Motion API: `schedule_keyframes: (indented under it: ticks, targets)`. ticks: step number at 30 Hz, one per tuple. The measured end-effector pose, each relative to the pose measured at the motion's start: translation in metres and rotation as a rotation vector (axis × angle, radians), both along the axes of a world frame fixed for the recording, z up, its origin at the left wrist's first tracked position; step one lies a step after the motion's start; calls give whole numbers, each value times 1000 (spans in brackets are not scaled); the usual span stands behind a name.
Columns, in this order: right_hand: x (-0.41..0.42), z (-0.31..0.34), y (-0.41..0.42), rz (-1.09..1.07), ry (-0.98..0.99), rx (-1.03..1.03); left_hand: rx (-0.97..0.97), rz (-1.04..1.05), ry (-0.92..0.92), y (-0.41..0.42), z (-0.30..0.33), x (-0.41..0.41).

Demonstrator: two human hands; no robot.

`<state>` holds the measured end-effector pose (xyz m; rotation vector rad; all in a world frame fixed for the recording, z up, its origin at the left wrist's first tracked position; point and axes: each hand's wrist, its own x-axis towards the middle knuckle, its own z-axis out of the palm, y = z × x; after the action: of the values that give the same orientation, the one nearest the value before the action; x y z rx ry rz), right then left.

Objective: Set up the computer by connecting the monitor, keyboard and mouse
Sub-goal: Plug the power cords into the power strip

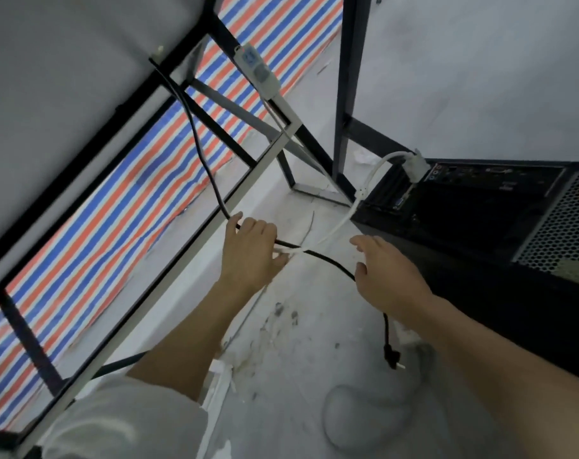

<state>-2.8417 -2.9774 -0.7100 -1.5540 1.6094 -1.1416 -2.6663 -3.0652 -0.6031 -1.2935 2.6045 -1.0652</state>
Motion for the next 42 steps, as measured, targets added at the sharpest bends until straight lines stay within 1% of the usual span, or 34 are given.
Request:
schedule_keyframes:
  ticks: [4,7,9,10,13,15,16,17,19,20,21,22,23,24,25,26,28,31,33,35,38,40,42]
  targets:
    - [-3,-12,-5,45,25,129,67,-96,53,-13,-21,11]
    - [6,-21,-17,119,-17,174,112,-311,20,-29,-23,20]
    - [17,-25,-25,219,-41,178,121,-445,17,-36,-17,23]
    - [24,-27,-29,263,-52,191,125,-477,19,-37,-15,23]
    - [44,-37,-38,287,-216,315,129,-485,91,-42,-14,24]
    - [52,-54,-40,242,-309,389,86,-357,173,-42,-27,28]
    - [52,-64,-39,211,-352,428,78,-283,259,-39,-36,31]
    - [50,-74,-37,184,-347,459,71,-232,395,-34,-47,34]
    - [47,-98,-29,132,-242,486,97,-151,718,-19,-82,37]
    - [44,-105,-23,101,-198,502,141,-98,868,-13,-102,37]
    - [43,-115,-14,69,-182,525,259,-26,1018,-7,-126,35]
    - [43,-123,-6,46,-195,528,422,77,1165,0,-145,32]
    - [43,-133,0,22,-207,541,625,200,1278,6,-162,27]
    - [44,-145,10,-7,-217,572,841,322,1342,13,-183,21]
    - [45,-155,15,-26,-219,588,1004,418,1365,18,-200,17]
    - [47,-167,21,-42,-208,603,1122,486,1362,25,-221,12]
    - [49,-177,29,-82,-209,629,1245,599,1379,35,-258,6]
    - [42,-179,22,-169,-239,628,1275,800,1372,40,-296,4]
    - [36,-187,15,-204,-235,627,1283,888,1327,37,-315,4]
    - [32,-192,11,-234,-247,616,1280,904,1287,30,-326,0]
    - [26,-197,10,-355,-288,573,1294,934,1228,16,-342,-19]
    - [21,-198,11,-460,-317,516,1280,898,1120,7,-351,-34]
    - [15,-198,15,-520,-300,499,1223,833,1075,1,-357,-47]
